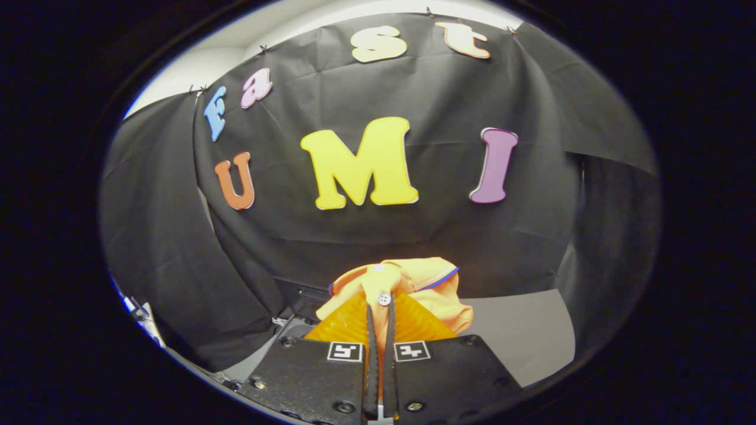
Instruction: Put the clothes into the washing machine and then close the washing machine lid.
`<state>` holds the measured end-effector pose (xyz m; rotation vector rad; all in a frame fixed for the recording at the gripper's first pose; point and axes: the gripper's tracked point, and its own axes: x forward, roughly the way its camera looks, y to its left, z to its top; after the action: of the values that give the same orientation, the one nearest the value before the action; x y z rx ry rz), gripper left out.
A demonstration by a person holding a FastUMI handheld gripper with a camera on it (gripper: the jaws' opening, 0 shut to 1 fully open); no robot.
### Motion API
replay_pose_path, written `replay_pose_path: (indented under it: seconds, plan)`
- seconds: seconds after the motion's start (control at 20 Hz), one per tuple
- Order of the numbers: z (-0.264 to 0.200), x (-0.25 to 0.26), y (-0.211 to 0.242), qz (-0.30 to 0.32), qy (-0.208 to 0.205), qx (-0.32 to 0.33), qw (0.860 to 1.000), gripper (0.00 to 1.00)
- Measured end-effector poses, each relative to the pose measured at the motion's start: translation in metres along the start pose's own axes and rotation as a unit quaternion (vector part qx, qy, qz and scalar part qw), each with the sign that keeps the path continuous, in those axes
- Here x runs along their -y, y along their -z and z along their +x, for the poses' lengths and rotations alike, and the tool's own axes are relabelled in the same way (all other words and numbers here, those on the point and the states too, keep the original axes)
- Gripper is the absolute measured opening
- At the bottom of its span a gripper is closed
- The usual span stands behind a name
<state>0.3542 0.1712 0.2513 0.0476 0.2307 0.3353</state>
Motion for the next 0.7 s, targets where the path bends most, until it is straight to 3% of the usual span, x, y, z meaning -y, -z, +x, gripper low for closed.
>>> replay_pose_path:
  seconds: [0.45, 0.7]
  plan:
    - [0.024, -0.101, 0.023, -0.021, -0.075, -0.033, 0.996, 0.06]
    - [0.041, -0.152, 0.052, -0.025, -0.097, -0.058, 0.993, 0.07]
